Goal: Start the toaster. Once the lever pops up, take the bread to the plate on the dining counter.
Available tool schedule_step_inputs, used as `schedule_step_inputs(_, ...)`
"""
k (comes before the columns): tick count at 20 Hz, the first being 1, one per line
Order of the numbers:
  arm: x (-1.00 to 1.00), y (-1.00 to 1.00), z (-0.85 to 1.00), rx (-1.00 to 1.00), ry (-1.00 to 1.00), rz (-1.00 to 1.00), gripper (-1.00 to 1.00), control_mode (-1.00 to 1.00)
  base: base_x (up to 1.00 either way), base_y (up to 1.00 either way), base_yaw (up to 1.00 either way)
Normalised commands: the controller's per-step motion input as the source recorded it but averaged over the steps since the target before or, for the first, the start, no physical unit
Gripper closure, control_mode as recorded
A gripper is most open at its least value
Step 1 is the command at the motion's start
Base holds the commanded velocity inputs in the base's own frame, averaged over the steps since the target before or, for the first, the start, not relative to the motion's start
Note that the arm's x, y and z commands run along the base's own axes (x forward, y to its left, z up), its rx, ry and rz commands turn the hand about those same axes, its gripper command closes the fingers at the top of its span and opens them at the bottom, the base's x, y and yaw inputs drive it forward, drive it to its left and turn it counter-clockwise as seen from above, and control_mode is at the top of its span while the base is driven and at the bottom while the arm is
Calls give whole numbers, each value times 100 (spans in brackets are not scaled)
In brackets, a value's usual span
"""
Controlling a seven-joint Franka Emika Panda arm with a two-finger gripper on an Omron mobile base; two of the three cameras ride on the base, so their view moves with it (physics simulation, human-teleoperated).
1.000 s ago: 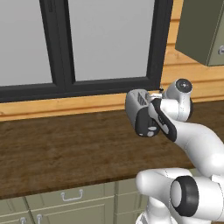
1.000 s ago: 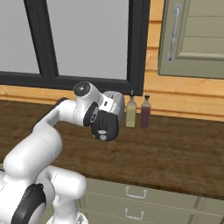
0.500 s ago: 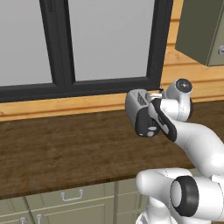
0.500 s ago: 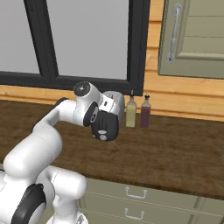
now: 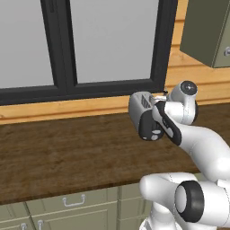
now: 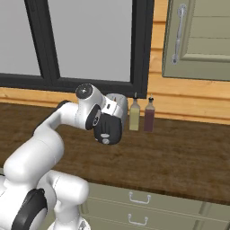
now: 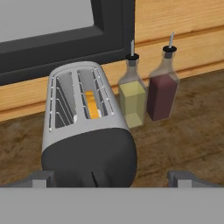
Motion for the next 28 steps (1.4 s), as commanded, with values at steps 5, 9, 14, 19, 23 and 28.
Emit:
schedule_step_inputs(5, 0, 0, 0, 0, 0, 0, -100, -100, 0, 0, 0)
schedule_step_inputs(9, 0, 0, 0, 0, 0, 0, -100, -100, 0, 0, 0)
schedule_step_inputs(14, 0, 0, 0, 0, 0, 0, -100, -100, 0, 0, 0)
schedule_step_inputs(19, 0, 0, 0, 0, 0, 0, -100, -100, 0, 0, 0)
schedule_step_inputs(23, 0, 0, 0, 0, 0, 0, -100, -100, 0, 0, 0)
schedule_step_inputs(28, 0, 0, 0, 0, 0, 0, -100, -100, 0, 0, 0)
